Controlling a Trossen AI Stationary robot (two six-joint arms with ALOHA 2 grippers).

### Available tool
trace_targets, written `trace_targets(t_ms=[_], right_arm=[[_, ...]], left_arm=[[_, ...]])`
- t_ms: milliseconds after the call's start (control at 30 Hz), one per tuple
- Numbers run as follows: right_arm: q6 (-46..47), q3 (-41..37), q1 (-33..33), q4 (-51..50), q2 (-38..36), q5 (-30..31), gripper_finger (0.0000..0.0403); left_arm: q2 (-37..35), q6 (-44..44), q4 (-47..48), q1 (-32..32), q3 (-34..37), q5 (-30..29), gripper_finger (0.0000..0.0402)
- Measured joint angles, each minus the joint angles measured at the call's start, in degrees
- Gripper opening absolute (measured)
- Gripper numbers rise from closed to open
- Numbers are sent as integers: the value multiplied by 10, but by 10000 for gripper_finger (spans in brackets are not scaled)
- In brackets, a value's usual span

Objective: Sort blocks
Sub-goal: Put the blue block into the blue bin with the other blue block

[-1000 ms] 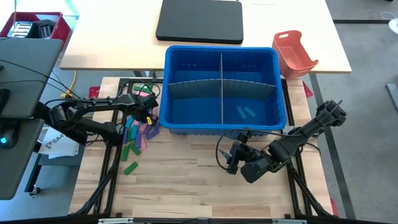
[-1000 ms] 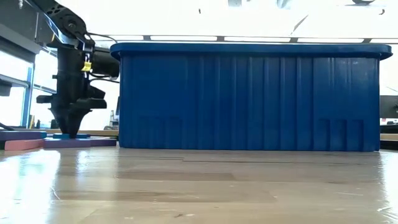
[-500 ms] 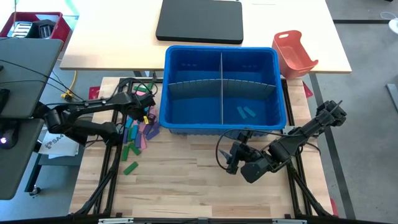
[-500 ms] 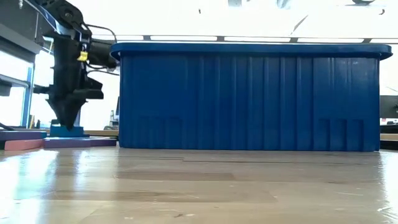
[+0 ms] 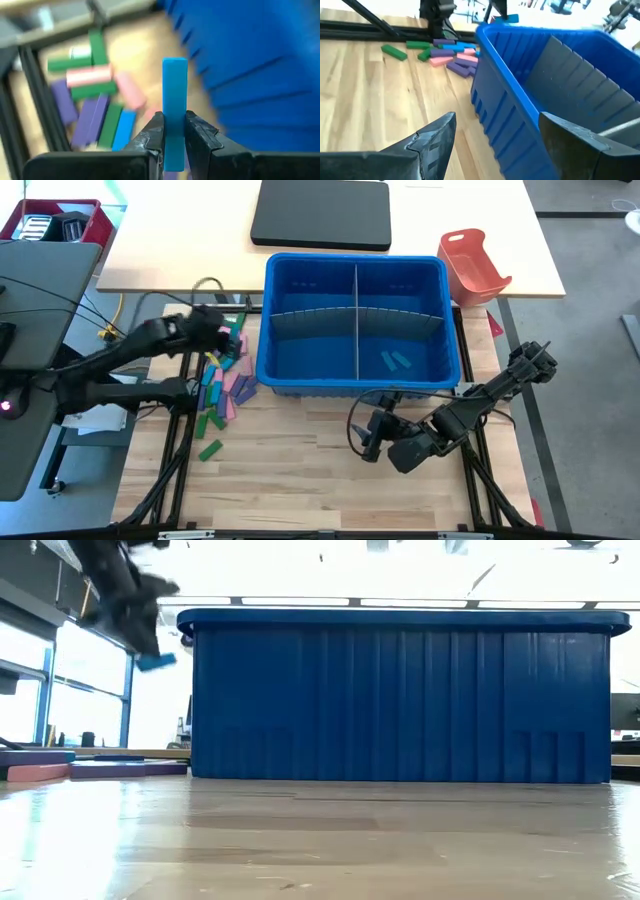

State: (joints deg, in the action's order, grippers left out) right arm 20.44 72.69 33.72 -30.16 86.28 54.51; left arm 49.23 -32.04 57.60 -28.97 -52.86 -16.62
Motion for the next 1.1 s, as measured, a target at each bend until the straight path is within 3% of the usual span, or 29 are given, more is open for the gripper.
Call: trace_targets(t_ms=[200, 367, 600, 800, 900, 1100], right_arm=[[-77, 0, -11, 92, 0, -1, 279], [-154, 0, -32, 145, 0, -50, 279], [-261, -64, -80, 319, 0, -124, 279], [-247, -127, -116, 493, 0, -119, 279], [-231, -135, -126, 533, 3, -116, 279], [-306, -81, -122, 549, 51, -31, 279]], left_arm=[[-69, 15, -50, 41, -62, -12, 41], [-99, 67, -170, 110, -42, 66, 41], [-87, 113, -370, 221, 69, 92, 41], [-41, 138, -693, 300, 193, 86, 41], [3, 163, -870, 332, 221, 56, 42], [118, 231, -1030, 394, 201, -106, 42]])
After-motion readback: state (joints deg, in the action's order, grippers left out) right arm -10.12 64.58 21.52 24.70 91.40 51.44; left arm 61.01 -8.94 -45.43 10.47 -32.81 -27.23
